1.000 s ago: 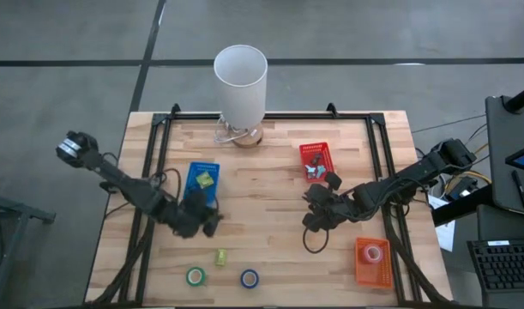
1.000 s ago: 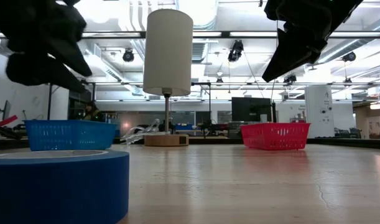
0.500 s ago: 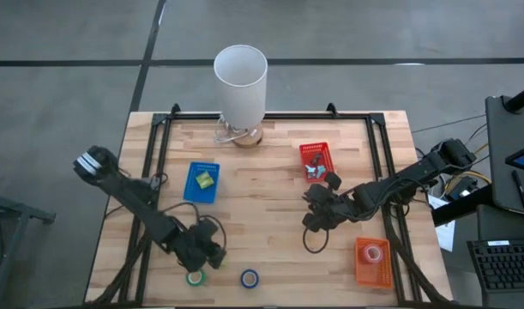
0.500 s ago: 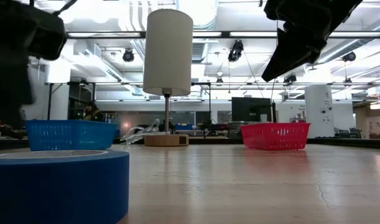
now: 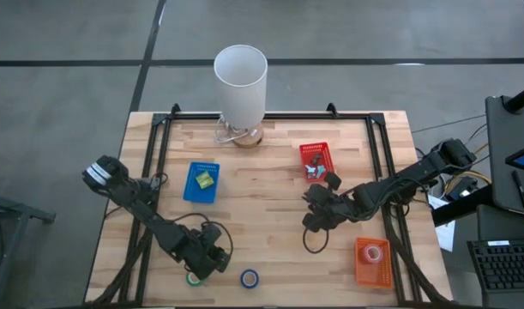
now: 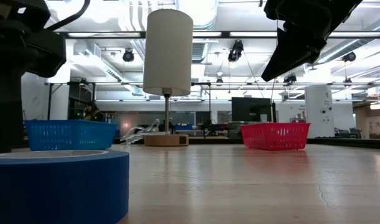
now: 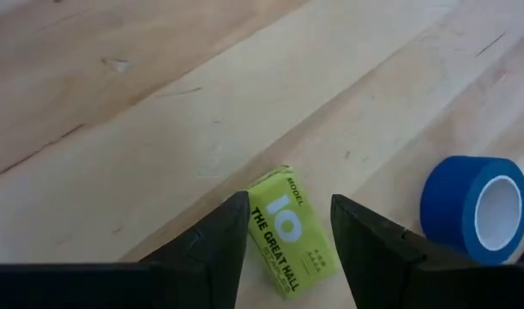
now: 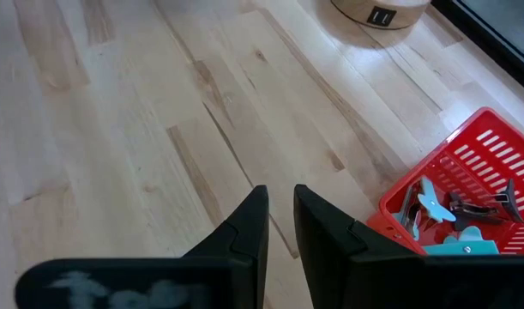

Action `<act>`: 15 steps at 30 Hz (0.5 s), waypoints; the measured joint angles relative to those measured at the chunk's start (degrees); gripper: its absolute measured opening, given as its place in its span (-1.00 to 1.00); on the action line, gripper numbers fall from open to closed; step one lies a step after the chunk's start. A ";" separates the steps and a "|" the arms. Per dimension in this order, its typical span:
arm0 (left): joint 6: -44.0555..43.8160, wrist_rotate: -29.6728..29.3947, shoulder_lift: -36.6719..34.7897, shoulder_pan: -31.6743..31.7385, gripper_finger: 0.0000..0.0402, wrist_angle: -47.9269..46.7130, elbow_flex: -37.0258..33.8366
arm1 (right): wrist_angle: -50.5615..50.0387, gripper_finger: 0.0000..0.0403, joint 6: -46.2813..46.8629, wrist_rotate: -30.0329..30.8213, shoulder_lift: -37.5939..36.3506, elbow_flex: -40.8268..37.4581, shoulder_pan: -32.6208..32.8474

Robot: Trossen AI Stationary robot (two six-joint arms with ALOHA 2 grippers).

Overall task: Pick and place Stapler, Stapler remover, tape
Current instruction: Put the staple wire into the blue basket

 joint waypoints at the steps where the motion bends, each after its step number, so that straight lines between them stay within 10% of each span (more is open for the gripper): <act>1: -0.10 0.16 0.36 0.00 -0.13 0.02 0.06 | -0.02 -0.74 -0.02 0.00 0.00 0.00 0.00; 15: 4.48 -2.91 0.53 0.40 -0.13 2.15 -0.17 | 0.31 -0.74 -0.15 0.00 0.00 0.00 0.00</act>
